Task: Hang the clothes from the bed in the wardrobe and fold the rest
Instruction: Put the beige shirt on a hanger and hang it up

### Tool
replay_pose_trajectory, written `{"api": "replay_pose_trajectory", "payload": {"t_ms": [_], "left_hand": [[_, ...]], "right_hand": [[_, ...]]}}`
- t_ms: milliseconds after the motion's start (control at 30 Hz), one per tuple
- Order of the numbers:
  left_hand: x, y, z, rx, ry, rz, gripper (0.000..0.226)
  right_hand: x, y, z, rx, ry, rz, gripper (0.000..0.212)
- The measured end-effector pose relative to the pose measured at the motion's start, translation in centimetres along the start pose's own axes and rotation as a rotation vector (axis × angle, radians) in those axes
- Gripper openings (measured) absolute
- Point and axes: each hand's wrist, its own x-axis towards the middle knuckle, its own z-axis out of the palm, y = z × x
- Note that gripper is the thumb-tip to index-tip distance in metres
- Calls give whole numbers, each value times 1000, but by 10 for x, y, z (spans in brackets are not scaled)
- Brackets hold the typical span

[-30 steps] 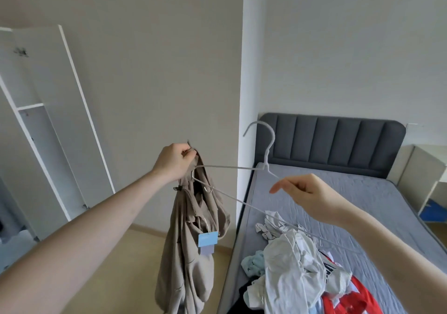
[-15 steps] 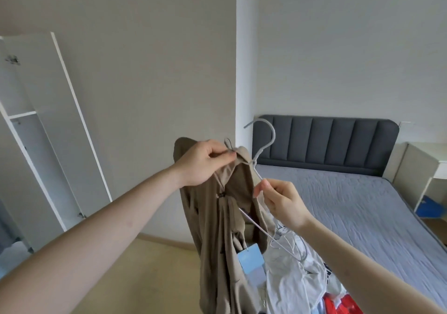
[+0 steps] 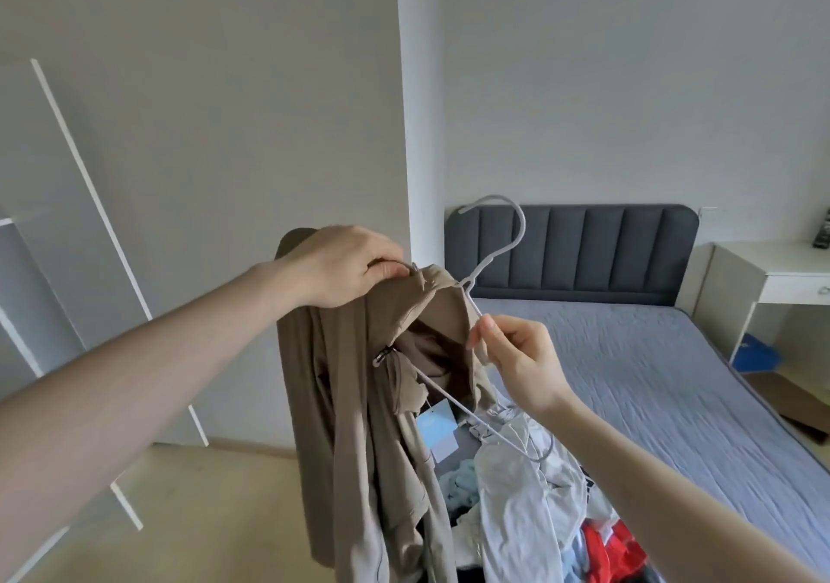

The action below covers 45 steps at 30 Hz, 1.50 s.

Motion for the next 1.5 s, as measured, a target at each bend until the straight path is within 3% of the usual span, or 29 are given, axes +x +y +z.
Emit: {"api": "replay_pose_trajectory", "payload": {"t_ms": [67, 167, 200, 267, 333, 433, 500, 567, 633, 733, 867, 967, 1033, 1200, 1367, 1500], "left_hand": [[4, -8, 0, 64, 7, 1, 37], [3, -24, 1, 135, 134, -25, 55], [1, -28, 0, 150, 170, -46, 57], [0, -37, -4, 180, 225, -78, 57], [0, -42, -9, 209, 250, -89, 59], [3, -42, -16, 218, 313, -75, 55], [5, -38, -22, 212, 356, -68, 51], [6, -33, -29, 211, 381, -59, 50], [6, -29, -35, 211, 390, -58, 51], [3, -25, -43, 220, 407, -64, 47], [-6, -32, -55, 264, 414, -73, 46], [-27, -60, -67, 336, 443, -106, 47], [-45, -83, -74, 402, 427, -136, 50], [-70, -104, -60, 436, 430, -155, 52], [-68, -96, -49, 415, 553, -146, 39], [-61, -92, -50, 387, 594, -147, 37]], "right_hand": [[0, -4, -7, -102, 130, -64, 28], [-21, 0, -18, -240, 452, -240, 11], [-35, 5, -17, -237, 497, -290, 10], [-66, 19, -1, -211, 416, -300, 15], [-88, 37, 21, -171, 313, -103, 23], [-81, 54, 49, -62, 213, 446, 37], [-59, 64, 62, -9, 87, 741, 61], [-34, 71, 73, 40, -6, 901, 91], [-11, 71, 81, 111, -37, 982, 102], [18, 79, 92, 198, -10, 1007, 85], [32, 88, 99, 194, 95, 931, 16], [33, 91, 65, 270, 303, 840, 27], [37, 88, 34, 249, 354, 761, 34], [64, 56, -25, 197, 368, 602, 26], [80, 23, -53, 315, 393, 737, 20], [79, 5, -66, 393, 245, 758, 23]]}}
